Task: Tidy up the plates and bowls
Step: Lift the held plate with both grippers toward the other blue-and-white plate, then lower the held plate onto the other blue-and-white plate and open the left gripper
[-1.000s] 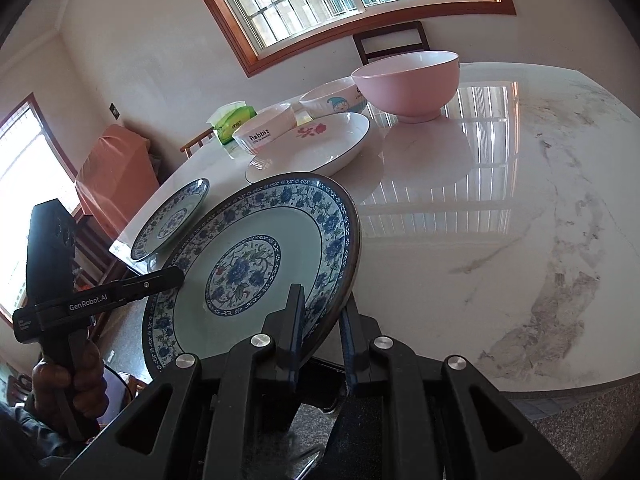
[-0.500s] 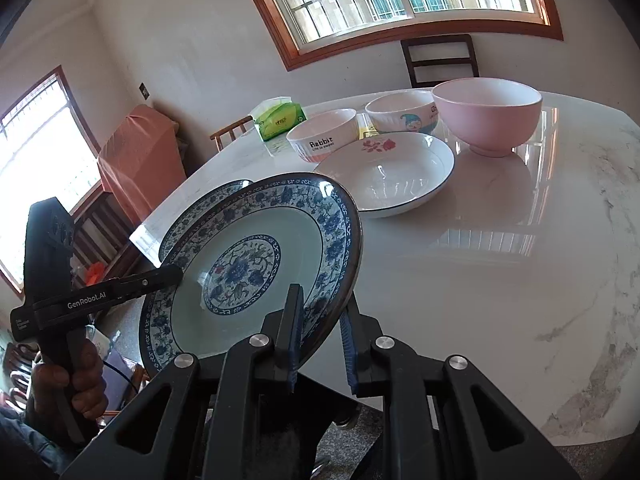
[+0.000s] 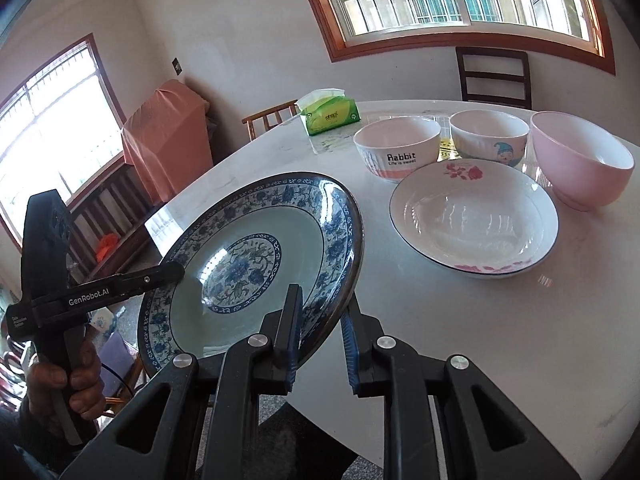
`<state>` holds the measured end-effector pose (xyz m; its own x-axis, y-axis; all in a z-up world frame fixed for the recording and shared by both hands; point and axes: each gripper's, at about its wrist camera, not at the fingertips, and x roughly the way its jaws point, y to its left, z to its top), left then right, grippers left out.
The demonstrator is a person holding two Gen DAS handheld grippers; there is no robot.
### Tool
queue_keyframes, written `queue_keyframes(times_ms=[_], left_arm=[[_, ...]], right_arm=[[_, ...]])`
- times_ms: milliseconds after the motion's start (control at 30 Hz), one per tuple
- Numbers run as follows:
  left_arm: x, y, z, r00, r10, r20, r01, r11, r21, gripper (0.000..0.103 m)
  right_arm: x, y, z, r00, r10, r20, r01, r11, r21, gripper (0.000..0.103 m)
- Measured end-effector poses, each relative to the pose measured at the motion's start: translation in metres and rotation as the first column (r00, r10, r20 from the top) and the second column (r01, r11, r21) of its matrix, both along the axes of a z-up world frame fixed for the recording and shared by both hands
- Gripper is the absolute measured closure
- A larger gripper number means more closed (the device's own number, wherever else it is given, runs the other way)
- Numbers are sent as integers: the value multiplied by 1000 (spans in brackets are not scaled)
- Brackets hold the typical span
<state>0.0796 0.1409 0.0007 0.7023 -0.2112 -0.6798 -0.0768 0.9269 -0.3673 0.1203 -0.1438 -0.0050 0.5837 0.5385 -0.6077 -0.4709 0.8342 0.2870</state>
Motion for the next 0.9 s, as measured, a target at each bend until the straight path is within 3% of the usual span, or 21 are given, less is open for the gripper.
queue_keyframes(times_ms=[400,900], left_arm=[[27,42,-4,996,93,12,-93,995,19,80],[51,67,-15,991,131,1,-131,991,25,80]], right_arm=[[48,54,-7,998,56,9,-56,998,-38,82],[69,83,-16,997,69,46,-65,994,-85,80]])
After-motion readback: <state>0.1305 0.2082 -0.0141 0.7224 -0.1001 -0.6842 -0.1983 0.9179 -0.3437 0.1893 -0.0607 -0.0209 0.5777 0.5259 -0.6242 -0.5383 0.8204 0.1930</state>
